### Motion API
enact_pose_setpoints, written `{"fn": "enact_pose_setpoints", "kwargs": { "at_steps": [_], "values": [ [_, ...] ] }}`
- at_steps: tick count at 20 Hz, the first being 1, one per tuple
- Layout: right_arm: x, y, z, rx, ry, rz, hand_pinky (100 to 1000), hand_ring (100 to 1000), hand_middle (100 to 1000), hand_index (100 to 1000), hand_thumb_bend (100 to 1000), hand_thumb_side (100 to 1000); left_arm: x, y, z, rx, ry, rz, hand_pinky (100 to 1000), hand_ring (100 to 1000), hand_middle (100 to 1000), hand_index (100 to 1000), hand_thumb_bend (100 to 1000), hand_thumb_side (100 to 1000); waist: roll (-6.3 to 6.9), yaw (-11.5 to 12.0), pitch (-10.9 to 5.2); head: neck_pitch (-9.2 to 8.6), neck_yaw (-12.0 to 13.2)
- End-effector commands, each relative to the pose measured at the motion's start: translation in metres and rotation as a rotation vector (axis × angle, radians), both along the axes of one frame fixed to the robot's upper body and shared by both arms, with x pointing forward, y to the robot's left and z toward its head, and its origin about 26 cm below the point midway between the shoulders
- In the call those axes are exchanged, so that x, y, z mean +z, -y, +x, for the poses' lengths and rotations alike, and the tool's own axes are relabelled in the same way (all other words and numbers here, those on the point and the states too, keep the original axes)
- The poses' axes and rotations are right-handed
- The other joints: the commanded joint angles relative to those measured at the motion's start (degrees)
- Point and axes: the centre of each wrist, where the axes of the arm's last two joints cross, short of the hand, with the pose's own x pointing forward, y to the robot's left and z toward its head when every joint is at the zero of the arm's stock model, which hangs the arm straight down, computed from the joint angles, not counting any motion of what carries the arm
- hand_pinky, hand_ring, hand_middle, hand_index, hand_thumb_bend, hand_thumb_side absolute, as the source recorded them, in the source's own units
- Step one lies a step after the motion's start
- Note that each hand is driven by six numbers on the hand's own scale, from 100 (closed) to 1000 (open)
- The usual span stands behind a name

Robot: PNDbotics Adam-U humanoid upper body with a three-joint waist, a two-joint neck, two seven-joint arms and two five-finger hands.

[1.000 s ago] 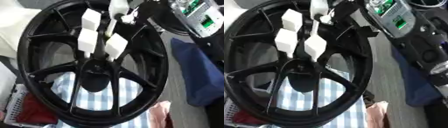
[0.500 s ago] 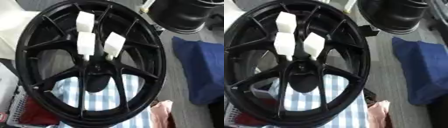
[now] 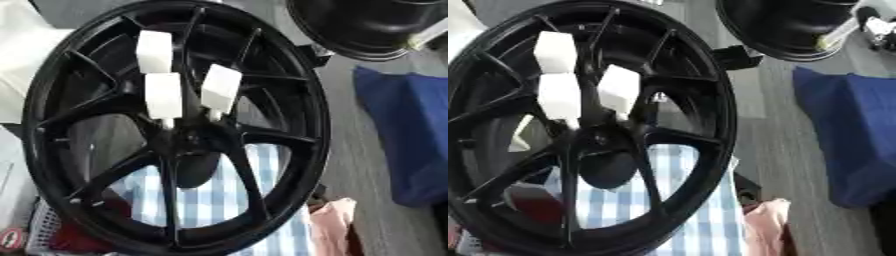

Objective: Pull the pin out of the wheel hub.

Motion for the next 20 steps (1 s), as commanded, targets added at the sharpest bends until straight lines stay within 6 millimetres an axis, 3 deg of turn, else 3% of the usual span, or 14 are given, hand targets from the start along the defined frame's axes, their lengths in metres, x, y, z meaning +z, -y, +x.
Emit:
{"fn": "enact_pose_setpoints", "kwargs": {
  "at_steps": [1,6,10,12,20],
  "values": [
    [-0.002,0.01,-0.003,-0.07,0.029,0.005,832,800,826,796,468,330,0.009,-0.001,-0.003,0.005,0.033,0.007,769,781,735,777,113,837,0.37,-0.21,-0.83,-0.84,0.44],
    [-0.018,0.016,-0.002,-0.124,0.061,0.073,843,851,893,844,430,432,0.008,-0.002,-0.003,0.01,0.035,0.006,769,781,736,778,112,836,0.78,-0.34,-0.98,-0.92,0.59],
    [-0.016,0.011,0.0,-0.108,0.124,0.137,809,738,744,750,402,400,0.008,-0.002,-0.003,0.008,0.033,0.005,769,782,736,777,112,836,0.76,-0.37,-1.05,-0.81,0.44],
    [-0.007,-0.001,0.0,-0.034,0.203,0.179,800,688,685,706,343,369,0.009,-0.001,-0.003,0.004,0.036,0.005,769,782,736,777,112,833,0.75,-0.29,-1.13,-0.75,0.28],
    [0.019,-0.063,-0.001,0.283,0.377,0.348,791,641,640,668,269,351,0.01,0.002,-0.002,-0.012,0.038,0.007,768,782,737,777,114,834,0.48,0.24,-1.4,-0.46,-0.23]
  ]
}}
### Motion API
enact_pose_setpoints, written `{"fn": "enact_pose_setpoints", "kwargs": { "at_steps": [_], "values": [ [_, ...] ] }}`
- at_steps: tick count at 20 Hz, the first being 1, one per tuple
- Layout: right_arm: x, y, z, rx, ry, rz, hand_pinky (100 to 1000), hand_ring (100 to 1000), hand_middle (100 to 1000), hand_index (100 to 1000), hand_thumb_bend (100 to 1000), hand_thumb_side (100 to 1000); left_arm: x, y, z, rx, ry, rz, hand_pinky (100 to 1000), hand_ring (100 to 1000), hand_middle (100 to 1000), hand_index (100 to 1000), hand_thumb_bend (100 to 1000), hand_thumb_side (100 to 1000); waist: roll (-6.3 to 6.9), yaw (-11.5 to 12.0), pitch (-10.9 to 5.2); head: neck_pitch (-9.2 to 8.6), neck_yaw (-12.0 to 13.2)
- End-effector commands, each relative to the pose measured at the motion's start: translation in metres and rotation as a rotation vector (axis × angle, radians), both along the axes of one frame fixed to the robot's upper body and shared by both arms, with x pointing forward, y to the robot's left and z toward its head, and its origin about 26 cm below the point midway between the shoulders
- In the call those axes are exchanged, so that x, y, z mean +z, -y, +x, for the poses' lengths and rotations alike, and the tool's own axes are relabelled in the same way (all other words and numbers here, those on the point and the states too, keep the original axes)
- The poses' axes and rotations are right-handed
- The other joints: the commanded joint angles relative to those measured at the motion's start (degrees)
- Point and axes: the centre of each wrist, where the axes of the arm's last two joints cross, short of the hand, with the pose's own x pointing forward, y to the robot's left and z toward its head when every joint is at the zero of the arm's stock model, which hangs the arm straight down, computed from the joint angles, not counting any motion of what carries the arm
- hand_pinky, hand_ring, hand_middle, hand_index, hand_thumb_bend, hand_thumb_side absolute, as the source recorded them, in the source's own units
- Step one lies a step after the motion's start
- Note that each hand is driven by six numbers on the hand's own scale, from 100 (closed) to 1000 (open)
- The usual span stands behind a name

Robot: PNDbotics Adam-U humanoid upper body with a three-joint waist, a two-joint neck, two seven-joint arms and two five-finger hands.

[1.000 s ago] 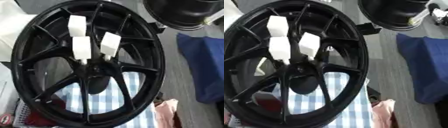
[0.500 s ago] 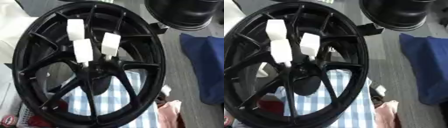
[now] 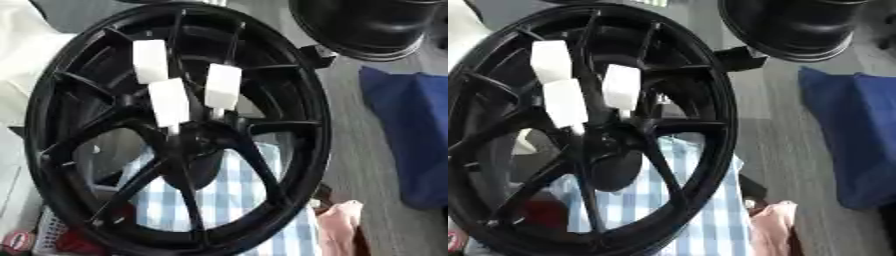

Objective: Pull the pin out of the wheel hub.

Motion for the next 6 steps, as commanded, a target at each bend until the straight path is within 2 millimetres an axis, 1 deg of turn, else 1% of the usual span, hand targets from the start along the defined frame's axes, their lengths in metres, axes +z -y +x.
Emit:
{"fn": "enact_pose_setpoints", "kwargs": {
  "at_steps": [1,2,3,4,6],
  "values": [
    [0.013,-0.021,-0.004,0.097,0.076,0.045,789,638,637,666,265,351,0.008,0.003,-0.002,-0.015,0.027,0.008,768,783,737,777,114,835,0.07,0.03,-1.38,-0.11,-0.31],
    [0.014,-0.026,-0.002,0.118,0.083,0.07,788,637,636,665,265,351,0.008,0.003,-0.002,-0.016,0.025,0.007,768,783,737,777,114,835,0.02,0.05,-1.41,0.02,-0.25],
    [0.013,-0.031,0.0,0.136,0.088,0.093,787,636,635,665,291,310,0.007,0.003,-0.001,-0.017,0.023,0.007,768,783,737,777,115,835,-0.02,0.07,-1.44,0.02,-0.2],
    [0.013,-0.035,0.002,0.149,0.091,0.11,787,636,636,666,263,354,0.008,0.003,-0.001,-0.02,0.024,0.007,768,783,737,777,115,835,-0.06,0.13,-1.46,-0.06,-0.15],
    [0.01,-0.042,0.006,0.171,0.081,0.123,787,637,638,667,265,358,0.008,0.004,-0.001,-0.023,0.027,0.007,768,783,737,777,115,834,-0.08,0.23,-1.51,-0.15,0.03]
  ]
}}
